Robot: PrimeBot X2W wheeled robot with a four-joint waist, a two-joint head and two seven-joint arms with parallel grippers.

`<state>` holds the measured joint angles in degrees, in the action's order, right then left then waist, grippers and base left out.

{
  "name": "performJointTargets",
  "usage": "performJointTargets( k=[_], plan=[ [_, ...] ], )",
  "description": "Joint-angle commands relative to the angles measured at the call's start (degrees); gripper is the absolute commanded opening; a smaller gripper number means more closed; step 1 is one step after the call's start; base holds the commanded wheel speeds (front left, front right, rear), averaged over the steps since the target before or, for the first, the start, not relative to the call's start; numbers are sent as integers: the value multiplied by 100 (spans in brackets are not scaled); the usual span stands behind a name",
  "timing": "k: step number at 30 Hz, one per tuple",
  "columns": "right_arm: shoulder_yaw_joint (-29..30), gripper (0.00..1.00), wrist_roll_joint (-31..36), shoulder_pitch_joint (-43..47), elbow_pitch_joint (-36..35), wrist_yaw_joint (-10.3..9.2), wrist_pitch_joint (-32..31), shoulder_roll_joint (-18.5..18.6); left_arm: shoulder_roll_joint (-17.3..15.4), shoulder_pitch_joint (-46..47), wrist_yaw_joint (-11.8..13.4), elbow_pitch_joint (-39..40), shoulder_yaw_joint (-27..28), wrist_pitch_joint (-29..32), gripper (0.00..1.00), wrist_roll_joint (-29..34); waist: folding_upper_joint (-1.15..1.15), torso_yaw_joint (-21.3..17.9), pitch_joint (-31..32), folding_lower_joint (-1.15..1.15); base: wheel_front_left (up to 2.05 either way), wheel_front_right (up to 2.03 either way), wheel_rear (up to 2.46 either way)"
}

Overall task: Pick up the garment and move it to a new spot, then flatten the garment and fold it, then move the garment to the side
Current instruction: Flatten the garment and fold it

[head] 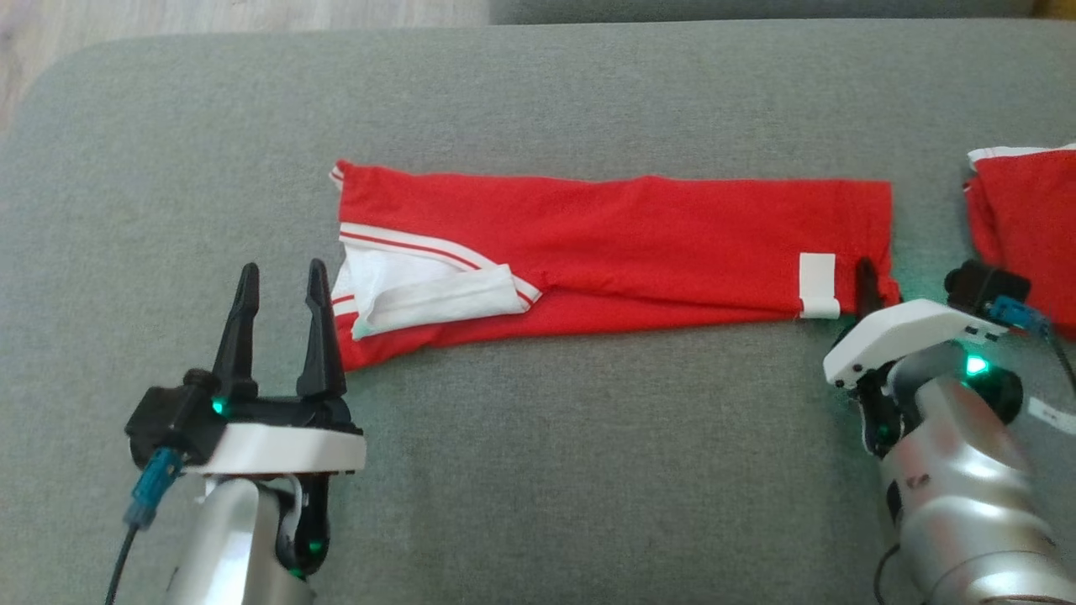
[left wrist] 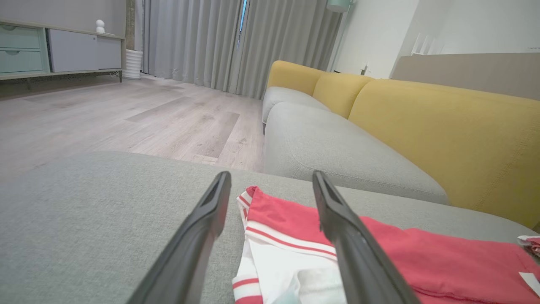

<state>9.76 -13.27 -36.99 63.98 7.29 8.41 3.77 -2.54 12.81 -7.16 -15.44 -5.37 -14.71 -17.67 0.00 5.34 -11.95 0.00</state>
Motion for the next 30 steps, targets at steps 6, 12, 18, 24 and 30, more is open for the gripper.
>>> performJointTargets(
  k=[6,12,18,24,30],
  plan=[
    [157,0,325,-145,-78,20,423,393,-34,184,-32,198,220,-29,100,29,0,-140,140,0,0,0,0],
    [596,0,610,-148,-174,20,549,706,-34,129,-32,226,202,-29,100,7,0,-185,299,0,0,0,0],
    [525,0,769,-201,-319,20,575,381,-34,62,-32,197,187,-29,100,-11,0,-181,463,0,0,0,0],
    [3,0,725,-257,-522,20,547,-26,-34,-53,-32,206,181,-29,100,-12,0,-58,743,0,0,0,0],
    [-1595,0,-633,-240,-835,20,239,-86,-34,-152,-33,206,147,-29,100,-22,0,222,915,0,0,0,0]
  ],
)
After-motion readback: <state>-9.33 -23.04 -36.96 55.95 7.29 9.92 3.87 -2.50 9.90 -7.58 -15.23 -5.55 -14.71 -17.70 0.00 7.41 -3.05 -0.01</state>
